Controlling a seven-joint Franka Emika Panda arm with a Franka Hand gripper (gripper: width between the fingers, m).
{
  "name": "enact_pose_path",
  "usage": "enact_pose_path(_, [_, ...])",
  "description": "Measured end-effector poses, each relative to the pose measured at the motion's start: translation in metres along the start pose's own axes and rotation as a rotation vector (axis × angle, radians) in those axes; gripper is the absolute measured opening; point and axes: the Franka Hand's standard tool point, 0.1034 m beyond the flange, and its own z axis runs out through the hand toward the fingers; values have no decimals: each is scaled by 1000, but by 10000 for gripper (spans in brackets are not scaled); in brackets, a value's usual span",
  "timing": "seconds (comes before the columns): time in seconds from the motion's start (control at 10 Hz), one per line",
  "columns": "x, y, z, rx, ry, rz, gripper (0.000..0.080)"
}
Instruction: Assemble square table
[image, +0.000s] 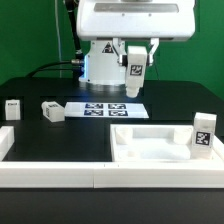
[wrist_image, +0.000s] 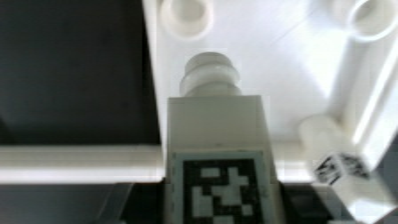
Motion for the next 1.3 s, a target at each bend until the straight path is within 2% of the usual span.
enact_pose_path(0.1, [21,3,10,-8,14,18,287])
enact_pose_path(0.2, [42,-5,17,8,-14,47,287])
enact_pose_path(0.3, [58,-9,19,7,4,50,287])
enact_pose_path(0.4, [53,-7,20,5,0,46,287])
enact_pose_path(0.9, [52,-6,22,3,0,43,287])
enact_pose_path(1.0, [44,4,27,-23,53,18,287])
enact_pose_path(1.1, [39,9,35,-28,53,23,287])
enact_pose_path(1.3, [46,10,48,-34,76,22,287])
